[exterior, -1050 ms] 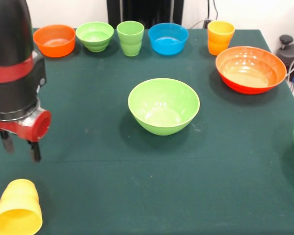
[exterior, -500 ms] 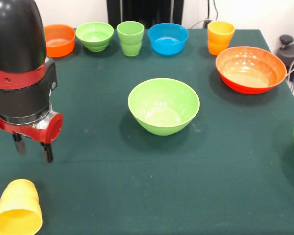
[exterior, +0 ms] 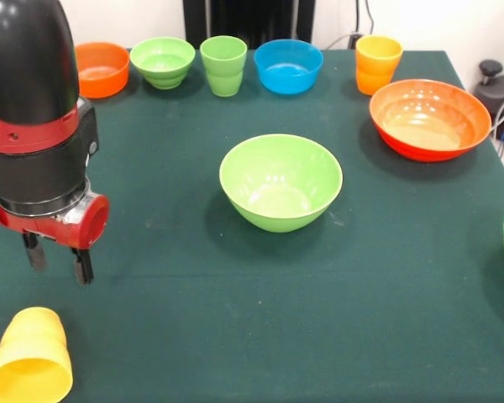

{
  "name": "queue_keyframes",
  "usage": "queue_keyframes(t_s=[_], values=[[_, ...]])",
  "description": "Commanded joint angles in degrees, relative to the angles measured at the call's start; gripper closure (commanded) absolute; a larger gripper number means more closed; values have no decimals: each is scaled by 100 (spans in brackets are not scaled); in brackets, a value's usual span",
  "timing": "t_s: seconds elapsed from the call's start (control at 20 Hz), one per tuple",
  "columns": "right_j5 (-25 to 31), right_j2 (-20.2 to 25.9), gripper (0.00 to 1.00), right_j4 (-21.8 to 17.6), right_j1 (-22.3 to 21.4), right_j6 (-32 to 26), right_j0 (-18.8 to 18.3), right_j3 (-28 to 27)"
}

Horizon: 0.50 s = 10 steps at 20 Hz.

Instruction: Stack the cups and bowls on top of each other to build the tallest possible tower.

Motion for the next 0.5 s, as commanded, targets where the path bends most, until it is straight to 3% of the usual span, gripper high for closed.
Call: queue_keyframes(t_s=[0.05, 0.5], values=[[250, 924, 0, -621, 89, -1712, -107, -109], [258, 1043, 0, -973, 241, -1993, -172, -447]])
